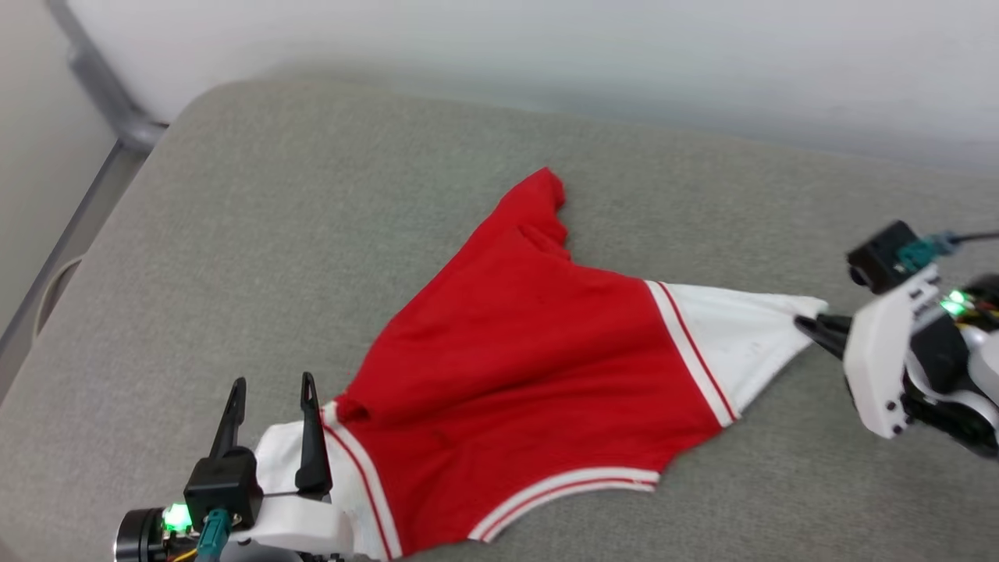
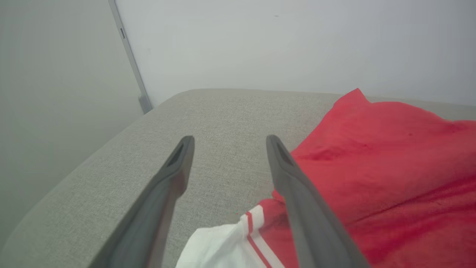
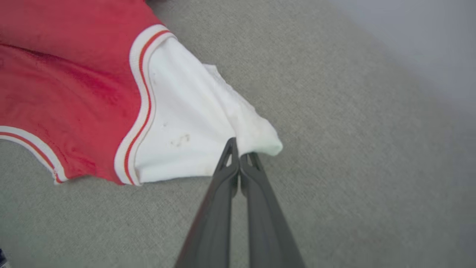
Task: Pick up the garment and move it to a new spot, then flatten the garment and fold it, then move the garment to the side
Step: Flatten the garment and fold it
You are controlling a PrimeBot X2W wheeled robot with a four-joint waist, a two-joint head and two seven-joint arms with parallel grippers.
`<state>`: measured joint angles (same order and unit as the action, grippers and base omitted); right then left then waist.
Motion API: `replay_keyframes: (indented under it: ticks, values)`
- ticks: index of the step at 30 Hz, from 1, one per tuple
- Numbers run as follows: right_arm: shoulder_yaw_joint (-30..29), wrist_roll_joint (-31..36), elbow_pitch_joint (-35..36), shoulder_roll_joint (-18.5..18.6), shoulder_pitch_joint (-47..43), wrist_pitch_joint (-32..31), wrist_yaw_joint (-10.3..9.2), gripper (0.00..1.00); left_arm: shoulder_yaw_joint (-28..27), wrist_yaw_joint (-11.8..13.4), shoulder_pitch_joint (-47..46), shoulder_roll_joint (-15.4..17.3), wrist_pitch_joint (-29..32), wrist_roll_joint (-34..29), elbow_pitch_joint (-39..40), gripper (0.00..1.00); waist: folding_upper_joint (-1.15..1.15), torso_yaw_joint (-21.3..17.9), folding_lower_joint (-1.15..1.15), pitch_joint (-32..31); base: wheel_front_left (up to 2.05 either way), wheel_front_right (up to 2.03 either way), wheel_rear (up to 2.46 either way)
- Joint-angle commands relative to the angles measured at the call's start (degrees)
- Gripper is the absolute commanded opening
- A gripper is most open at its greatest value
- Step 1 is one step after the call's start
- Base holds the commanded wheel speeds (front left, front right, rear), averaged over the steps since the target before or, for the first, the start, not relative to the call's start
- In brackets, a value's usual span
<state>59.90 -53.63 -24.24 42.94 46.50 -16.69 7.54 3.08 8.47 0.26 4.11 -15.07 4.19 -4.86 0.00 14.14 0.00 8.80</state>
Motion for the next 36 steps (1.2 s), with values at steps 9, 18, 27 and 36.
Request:
replay_keyframes:
  ticks: [9,18,27,36]
  values:
    - [-11.8,-4.2,-3.2,3.6,-15.2,7.7,-0.10,0.00,-1.4,-0.9,3.2,0.3,-0.1,-0.7,-0.4,1.00,0.00,-4.1,0.00,-4.3,0.00,0.00,0.00]
    - [-23.0,-6.5,-10.1,2.6,-31.8,11.9,-0.10,0.00,-2.1,-1.7,4.3,0.3,-0.1,-1.0,-0.8,1.00,0.00,-5.2,0.00,-5.6,0.00,0.00,0.00]
    - [-29.1,-5.4,-14.9,-1.8,-41.8,12.5,-0.09,0.00,-2.6,-2.4,4.1,0.6,-0.1,-1.5,-1.5,1.00,0.00,-5.8,0.00,-6.0,0.00,0.00,0.00]
    - [-37.5,3.5,-12.8,-5.5,-40.5,23.0,-0.09,1.00,-3.0,-3.4,3.2,1.7,-0.1,-1.5,-1.5,1.00,0.00,-7.3,0.00,-7.4,0.00,0.00,0.00]
